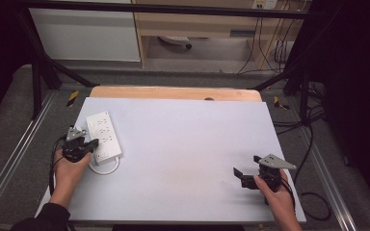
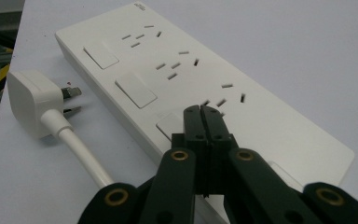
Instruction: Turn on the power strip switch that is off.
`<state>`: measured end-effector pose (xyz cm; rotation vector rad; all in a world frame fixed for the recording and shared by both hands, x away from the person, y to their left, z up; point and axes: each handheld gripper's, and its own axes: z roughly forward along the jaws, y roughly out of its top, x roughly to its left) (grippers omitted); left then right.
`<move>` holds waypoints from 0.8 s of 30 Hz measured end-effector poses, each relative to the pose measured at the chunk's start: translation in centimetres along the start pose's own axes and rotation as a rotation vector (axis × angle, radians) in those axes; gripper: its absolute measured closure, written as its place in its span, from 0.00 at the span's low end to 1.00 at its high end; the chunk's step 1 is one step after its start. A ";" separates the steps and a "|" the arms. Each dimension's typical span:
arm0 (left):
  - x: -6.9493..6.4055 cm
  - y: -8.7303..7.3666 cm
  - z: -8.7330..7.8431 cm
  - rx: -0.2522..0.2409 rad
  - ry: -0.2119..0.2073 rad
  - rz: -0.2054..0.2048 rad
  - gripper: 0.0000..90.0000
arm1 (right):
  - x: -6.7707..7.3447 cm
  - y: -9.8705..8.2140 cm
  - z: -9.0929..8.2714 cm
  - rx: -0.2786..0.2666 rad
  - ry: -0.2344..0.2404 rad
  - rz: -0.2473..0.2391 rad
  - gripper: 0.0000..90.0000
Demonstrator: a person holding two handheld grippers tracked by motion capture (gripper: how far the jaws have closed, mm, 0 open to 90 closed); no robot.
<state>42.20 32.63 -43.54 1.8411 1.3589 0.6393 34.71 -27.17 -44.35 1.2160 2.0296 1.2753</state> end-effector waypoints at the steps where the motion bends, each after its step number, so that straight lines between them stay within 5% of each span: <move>1: 0.0 0.0 0.0 0.002 0.000 0.000 1.00 | 0.0 0.0 0.0 0.000 0.001 0.001 0.04; 24: 0.3 -0.4 0.1 -0.027 -0.007 -0.029 1.00 | -0.1 0.0 0.0 0.000 0.001 0.000 0.04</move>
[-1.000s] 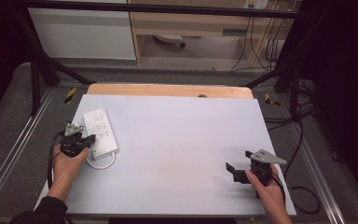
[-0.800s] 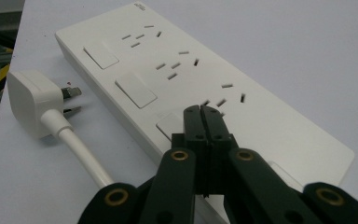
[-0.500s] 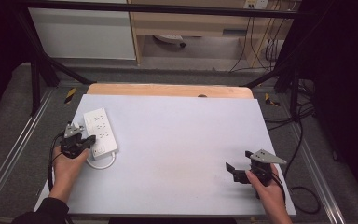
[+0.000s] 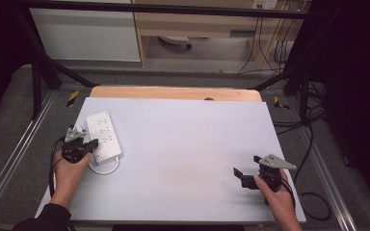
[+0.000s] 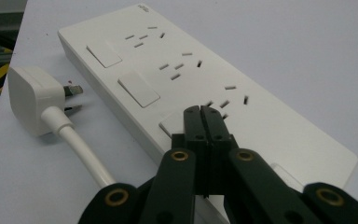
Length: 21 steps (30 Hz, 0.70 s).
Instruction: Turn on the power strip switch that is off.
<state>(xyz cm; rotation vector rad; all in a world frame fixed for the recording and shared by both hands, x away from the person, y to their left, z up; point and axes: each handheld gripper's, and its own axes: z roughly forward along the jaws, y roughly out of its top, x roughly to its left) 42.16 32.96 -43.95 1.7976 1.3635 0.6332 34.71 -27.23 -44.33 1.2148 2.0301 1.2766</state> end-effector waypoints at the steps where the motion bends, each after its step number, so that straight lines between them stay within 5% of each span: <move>1: 0.0 0.0 0.0 -0.001 0.000 -0.001 1.00 | 0.0 0.0 0.0 0.000 0.000 0.000 0.04; 21: 0.5 0.6 0.1 -0.021 0.005 -0.006 1.00 | 0.0 0.0 0.0 0.001 -0.001 0.002 0.04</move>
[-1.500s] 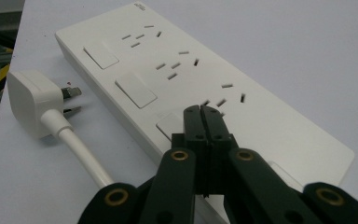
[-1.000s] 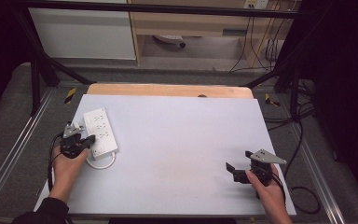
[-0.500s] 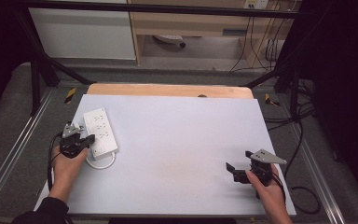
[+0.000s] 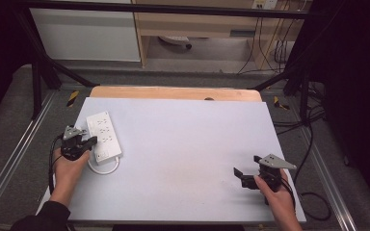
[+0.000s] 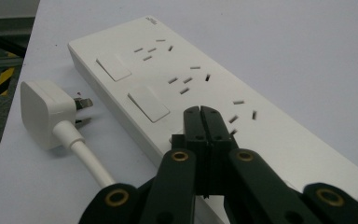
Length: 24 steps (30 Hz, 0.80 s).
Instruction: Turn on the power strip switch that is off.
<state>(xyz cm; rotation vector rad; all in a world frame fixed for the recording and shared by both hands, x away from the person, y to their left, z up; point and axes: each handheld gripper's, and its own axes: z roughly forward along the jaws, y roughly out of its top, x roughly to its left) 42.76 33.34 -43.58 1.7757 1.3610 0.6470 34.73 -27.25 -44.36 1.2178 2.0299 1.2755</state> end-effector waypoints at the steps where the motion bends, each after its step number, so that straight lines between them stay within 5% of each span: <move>1: 0.0 0.0 0.0 0.000 0.000 0.001 1.00 | 0.0 0.0 0.0 0.000 0.000 0.000 0.04; 24: -0.4 0.8 -0.3 -0.042 -0.011 0.021 0.97 | 0.0 0.0 0.0 -0.001 0.001 0.000 0.04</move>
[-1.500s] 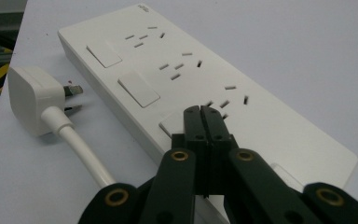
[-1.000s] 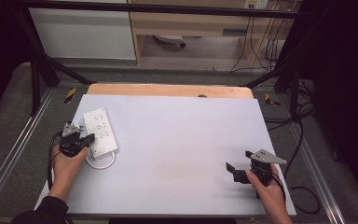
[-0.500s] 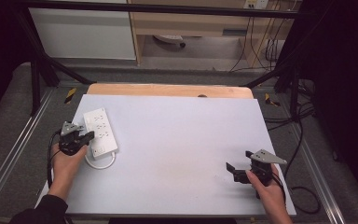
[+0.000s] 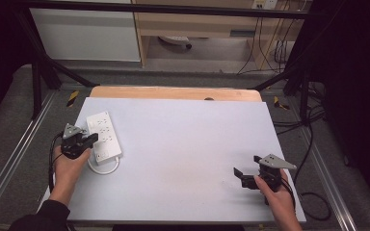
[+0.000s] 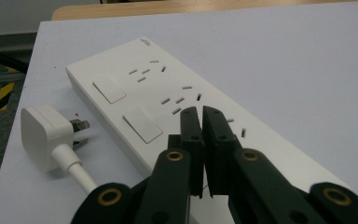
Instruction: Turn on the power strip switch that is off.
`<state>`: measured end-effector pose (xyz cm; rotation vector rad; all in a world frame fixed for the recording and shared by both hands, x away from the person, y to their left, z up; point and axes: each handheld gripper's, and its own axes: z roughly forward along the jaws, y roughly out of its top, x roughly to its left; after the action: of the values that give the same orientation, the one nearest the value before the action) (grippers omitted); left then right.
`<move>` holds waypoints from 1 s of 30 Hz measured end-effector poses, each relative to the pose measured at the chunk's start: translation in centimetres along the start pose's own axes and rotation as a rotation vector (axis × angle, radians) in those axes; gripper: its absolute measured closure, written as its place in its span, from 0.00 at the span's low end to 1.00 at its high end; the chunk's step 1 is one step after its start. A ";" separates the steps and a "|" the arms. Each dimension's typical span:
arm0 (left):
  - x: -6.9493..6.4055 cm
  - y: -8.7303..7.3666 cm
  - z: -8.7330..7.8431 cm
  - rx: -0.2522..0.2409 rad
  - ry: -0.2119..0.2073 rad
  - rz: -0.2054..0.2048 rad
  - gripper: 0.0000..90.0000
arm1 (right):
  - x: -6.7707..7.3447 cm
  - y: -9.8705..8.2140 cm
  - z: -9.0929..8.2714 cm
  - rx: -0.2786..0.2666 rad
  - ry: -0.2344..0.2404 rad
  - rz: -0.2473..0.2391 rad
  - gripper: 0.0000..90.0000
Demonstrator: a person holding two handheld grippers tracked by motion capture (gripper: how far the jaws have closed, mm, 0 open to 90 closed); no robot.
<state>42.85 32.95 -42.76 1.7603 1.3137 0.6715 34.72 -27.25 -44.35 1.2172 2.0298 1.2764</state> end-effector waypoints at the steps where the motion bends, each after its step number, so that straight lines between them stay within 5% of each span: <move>1: 0.0 0.0 0.0 -0.001 0.000 0.002 0.97 | 0.0 0.0 0.0 -0.001 0.000 -0.001 0.04; 15: -0.5 0.4 0.0 -0.016 -0.015 0.015 0.87 | 0.0 0.0 0.0 0.001 0.001 0.002 0.04; 30: -0.9 0.7 -0.1 -0.054 -0.025 0.008 0.64 | 0.0 0.0 0.0 0.002 0.001 0.002 0.04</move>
<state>42.84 32.09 -42.02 1.7267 1.2609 0.6811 34.74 -27.22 -44.38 1.2199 2.0313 1.2759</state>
